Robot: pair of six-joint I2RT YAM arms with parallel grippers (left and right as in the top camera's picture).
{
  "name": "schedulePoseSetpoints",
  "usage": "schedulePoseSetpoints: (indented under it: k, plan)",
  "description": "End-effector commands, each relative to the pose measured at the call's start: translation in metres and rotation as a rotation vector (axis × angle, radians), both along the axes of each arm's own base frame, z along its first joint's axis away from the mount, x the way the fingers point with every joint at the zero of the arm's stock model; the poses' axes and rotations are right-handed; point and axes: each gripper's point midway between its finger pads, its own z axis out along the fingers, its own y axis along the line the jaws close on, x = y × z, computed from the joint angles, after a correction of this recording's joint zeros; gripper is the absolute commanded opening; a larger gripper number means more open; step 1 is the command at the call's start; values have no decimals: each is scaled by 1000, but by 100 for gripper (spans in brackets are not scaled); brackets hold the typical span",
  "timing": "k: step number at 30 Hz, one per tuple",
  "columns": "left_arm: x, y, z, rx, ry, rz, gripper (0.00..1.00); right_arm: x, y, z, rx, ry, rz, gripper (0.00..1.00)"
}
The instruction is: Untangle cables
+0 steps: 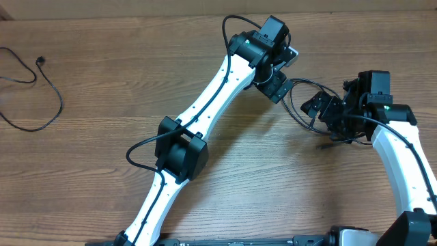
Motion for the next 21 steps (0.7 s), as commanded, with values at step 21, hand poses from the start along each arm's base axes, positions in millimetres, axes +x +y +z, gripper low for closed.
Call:
schedulePoseSetpoints:
  k: [21]
  plan:
    - [-23, -37, 23, -165, 109, 59, 100, 6, -1, 10, -8, -36, 4, 100]
